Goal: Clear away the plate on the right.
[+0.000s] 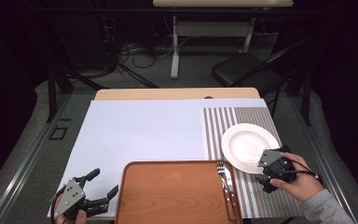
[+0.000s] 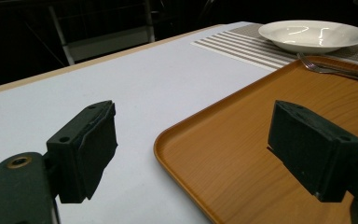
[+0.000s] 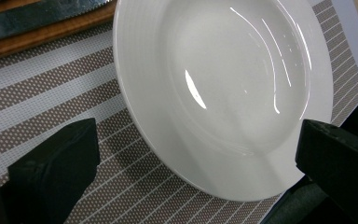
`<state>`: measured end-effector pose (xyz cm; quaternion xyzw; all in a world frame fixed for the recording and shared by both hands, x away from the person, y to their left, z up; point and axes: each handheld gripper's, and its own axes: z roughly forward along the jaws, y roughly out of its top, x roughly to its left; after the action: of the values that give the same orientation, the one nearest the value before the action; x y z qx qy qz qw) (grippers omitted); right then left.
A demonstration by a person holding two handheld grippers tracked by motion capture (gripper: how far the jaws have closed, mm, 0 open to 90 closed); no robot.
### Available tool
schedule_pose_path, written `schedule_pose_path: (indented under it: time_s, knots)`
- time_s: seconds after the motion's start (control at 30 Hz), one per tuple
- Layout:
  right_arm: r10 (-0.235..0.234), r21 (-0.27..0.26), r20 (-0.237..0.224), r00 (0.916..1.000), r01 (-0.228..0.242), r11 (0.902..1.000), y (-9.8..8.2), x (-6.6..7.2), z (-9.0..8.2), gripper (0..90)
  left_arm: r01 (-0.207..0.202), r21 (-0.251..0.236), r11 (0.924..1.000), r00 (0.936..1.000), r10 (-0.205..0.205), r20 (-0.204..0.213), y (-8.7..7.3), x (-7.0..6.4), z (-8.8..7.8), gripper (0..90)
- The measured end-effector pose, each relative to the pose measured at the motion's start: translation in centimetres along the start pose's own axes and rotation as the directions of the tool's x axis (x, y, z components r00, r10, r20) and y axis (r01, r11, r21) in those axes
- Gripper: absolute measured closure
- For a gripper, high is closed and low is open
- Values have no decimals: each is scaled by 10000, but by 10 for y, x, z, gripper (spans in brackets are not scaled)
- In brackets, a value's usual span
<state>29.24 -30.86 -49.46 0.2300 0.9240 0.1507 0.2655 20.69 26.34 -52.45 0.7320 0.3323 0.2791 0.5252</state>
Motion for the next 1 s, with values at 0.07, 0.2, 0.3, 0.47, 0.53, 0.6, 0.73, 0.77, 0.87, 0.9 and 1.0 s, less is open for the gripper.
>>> schedule_pose_path:
  time_s: [0.07, 0.2, 0.3, 0.47, 0.53, 0.6, 0.73, 0.77, 0.87, 0.9, 1.0]
  knots:
    - [-103, 123, -43, 9999, 104, 9999, 0, -2, 3, 0, 14, 1, 10000, 10000, -14, -4, 0, 0, 0, 152]
    - [-93, 200, 42, 9999, 92, 9998, -2, -2, 11, 0, 15, 12, 10000, 10000, -15, 27, 0, 0, 0, 152]
    - [-208, 167, -32, 9998, 209, 9996, -4, -2, 18, 0, 20, -20, 10000, 10000, -20, 13, 0, 0, -1, 152]
    - [-93, 164, -96, 9999, 94, 9998, -5, -3, 27, 0, 23, 18, 10000, 10000, -23, 43, 0, 1, -1, 152]
    - [-209, 198, -223, 9995, 213, 9996, -6, -4, 30, 0, 6, 11, 10000, 10000, -6, 23, 0, 0, 0, 152]
    - [-297, 226, -418, 9987, 307, 9993, -8, -3, 34, 0, 5, 13, 10000, 10000, -5, 23, 0, 0, 0, 153]
    - [-495, 460, -330, 9982, 509, 9976, -10, 0, 41, 0, 32, 42, 10000, 10000, -32, 25, -1, 1, 0, 152]
    - [-431, 414, -258, 9987, 442, 9982, -10, 1, 42, 0, 28, 42, 10000, 10000, -28, 35, 0, 1, 0, 152]
    - [-502, 444, -44, 9987, 503, 9977, -11, 2, 45, 0, 22, 53, 10000, 10000, -22, 52, 0, 0, 0, 152]
    - [-525, 377, 20, 9986, 524, 9979, -11, 2, 45, 1, 23, 52, 10000, 10000, -23, 52, 0, 0, 0, 152]
    - [-719, 462, 321, 9969, 704, 9964, -11, 2, 44, 28, 42, 47, 10000, 10000, -43, 39, -1, 1, 0, 152]
